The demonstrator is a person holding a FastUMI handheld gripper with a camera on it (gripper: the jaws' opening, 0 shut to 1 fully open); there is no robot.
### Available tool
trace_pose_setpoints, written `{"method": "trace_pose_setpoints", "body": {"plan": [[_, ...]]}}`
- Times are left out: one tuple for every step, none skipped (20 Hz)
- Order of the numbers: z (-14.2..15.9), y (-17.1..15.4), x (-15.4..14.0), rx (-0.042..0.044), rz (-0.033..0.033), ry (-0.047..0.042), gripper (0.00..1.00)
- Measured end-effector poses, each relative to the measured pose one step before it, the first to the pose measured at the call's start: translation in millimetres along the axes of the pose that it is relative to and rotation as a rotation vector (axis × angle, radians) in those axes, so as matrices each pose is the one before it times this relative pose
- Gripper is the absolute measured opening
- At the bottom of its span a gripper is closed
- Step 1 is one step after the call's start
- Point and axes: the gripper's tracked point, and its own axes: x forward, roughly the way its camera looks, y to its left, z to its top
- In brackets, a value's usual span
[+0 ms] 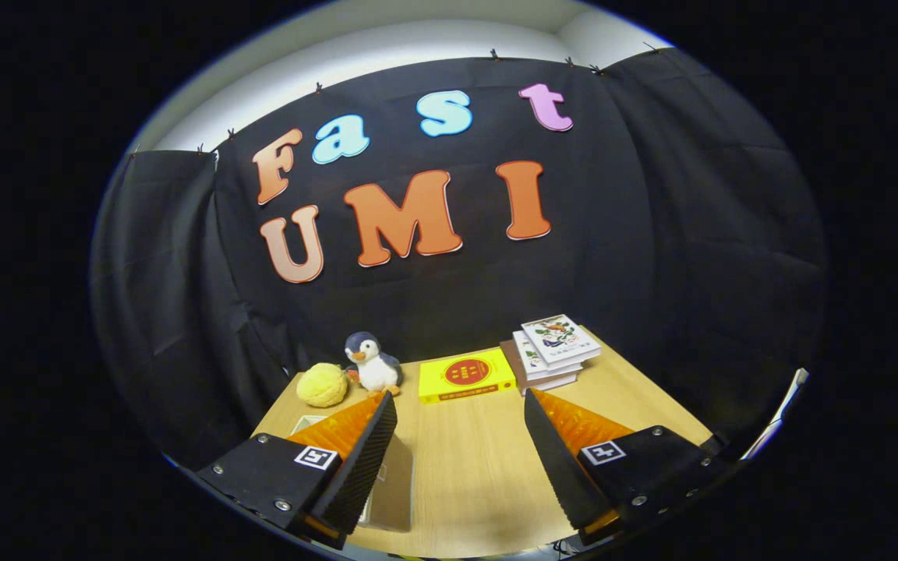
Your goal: Open the storage box then place both shoes into the box .Put the left shoe in first, then the right shoe, with the right side of both shoes facing outward in a uniform manner.
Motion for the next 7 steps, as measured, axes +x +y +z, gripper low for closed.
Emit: {"method": "trace_pose_setpoints", "body": {"plan": [[2.51,-11.99,-3.78,0.00209,-0.01072,-0.00837,0.98],[1.33,-11.32,-2.71,0.00232,-0.00905,-0.00384,0.98],[0.03,-9.34,-2.06,0.0011,-0.00919,-0.00077,0.98],[0.23,-8.96,-3.09,0.00221,-0.00955,-0.00524,0.98],[0.0,-7.79,-1.39,0.00276,-0.01035,-0.00364,0.98],[-2.11,-5.49,-2.29,0.00362,-0.00661,0.00116,0.98],[-2.93,-2.64,-1.35,0.00228,-0.00057,-0.00056,0.98]]}}
